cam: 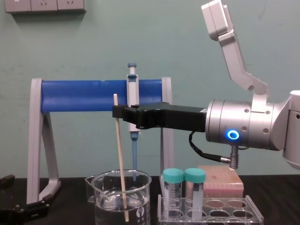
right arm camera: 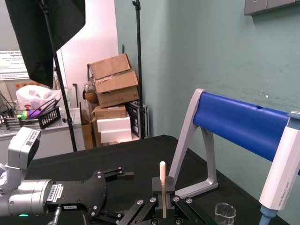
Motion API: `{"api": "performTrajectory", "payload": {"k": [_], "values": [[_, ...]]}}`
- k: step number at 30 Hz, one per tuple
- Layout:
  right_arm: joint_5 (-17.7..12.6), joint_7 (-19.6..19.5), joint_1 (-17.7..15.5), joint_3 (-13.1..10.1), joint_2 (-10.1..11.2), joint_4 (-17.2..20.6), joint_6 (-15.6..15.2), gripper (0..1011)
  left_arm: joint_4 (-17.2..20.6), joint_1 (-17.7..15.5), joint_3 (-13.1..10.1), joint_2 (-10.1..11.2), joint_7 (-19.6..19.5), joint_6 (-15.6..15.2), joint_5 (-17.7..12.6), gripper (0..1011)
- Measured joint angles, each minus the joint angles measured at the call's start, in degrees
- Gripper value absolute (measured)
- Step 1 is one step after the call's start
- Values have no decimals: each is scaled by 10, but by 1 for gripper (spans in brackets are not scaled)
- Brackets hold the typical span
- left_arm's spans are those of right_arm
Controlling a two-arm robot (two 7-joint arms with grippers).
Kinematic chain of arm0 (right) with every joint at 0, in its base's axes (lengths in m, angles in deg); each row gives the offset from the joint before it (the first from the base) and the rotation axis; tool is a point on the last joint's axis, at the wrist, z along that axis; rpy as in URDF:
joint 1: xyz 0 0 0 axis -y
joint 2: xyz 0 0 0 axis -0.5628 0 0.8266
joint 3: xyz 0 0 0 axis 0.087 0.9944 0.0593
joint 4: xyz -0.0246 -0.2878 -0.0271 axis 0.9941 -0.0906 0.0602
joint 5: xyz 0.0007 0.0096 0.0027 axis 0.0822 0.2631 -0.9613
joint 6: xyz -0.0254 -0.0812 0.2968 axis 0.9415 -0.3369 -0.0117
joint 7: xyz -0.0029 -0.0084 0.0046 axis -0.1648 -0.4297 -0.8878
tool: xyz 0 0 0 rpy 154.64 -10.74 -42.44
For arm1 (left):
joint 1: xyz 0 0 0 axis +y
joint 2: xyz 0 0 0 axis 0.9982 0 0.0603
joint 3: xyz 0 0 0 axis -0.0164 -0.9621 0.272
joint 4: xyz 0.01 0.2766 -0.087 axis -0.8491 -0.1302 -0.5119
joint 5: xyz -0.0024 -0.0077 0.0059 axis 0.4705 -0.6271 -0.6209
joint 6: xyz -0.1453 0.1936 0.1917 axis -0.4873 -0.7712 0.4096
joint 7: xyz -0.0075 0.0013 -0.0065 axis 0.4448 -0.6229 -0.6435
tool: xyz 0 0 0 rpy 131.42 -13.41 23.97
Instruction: Hold the thermometer with one hand and immerse one end into the beaker, then reinsert it into the test tube rack.
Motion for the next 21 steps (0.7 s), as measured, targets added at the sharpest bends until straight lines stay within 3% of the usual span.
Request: {"api": "performTrajectory", "payload": {"k": [21], "values": [[0, 0, 0, 0, 0, 0, 0, 36, 0, 0, 0, 0, 0, 0, 0, 1004]]}}
